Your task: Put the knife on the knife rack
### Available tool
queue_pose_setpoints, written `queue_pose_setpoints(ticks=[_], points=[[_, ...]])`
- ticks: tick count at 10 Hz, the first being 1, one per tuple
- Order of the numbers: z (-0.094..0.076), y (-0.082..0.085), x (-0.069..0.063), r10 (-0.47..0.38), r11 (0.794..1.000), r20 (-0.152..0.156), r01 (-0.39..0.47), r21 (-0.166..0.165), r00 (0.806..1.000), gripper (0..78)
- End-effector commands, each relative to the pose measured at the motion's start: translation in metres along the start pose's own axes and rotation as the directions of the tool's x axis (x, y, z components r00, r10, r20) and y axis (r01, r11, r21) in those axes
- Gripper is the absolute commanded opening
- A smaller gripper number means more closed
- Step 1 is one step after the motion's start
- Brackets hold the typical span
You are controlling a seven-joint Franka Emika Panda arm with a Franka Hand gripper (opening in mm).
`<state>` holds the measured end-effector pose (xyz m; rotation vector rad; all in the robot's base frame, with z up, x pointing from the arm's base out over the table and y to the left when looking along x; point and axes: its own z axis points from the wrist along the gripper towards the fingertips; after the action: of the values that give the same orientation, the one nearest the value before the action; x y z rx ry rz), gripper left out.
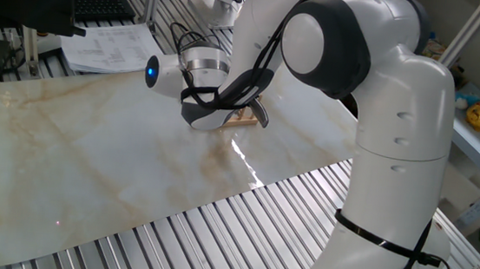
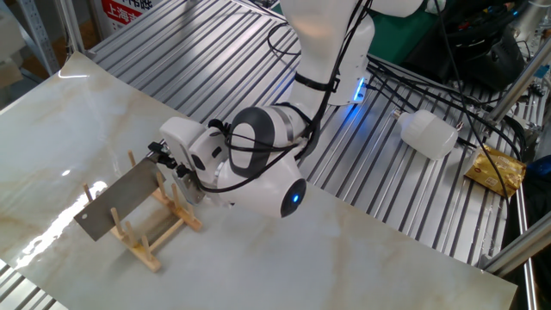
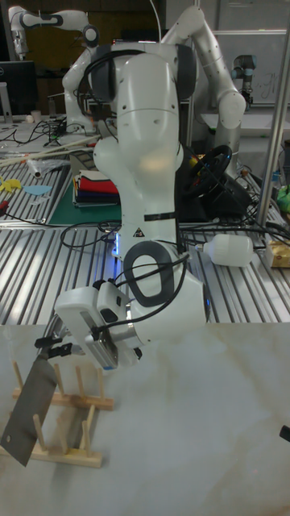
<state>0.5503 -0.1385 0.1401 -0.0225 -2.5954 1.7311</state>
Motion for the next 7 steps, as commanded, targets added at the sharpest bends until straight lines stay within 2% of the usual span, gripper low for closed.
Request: queue_pose_setpoints(ticks=[1, 7], points=[[-0.0022, 0.0035, 0.0014, 0.023, 1.000, -0.010, -0.023, 0.003, 1.000, 1.1], [-0.0034, 0.0098, 0.0063, 0.063, 0.998, -0.015, -0.063, 0.004, 0.998, 1.1]])
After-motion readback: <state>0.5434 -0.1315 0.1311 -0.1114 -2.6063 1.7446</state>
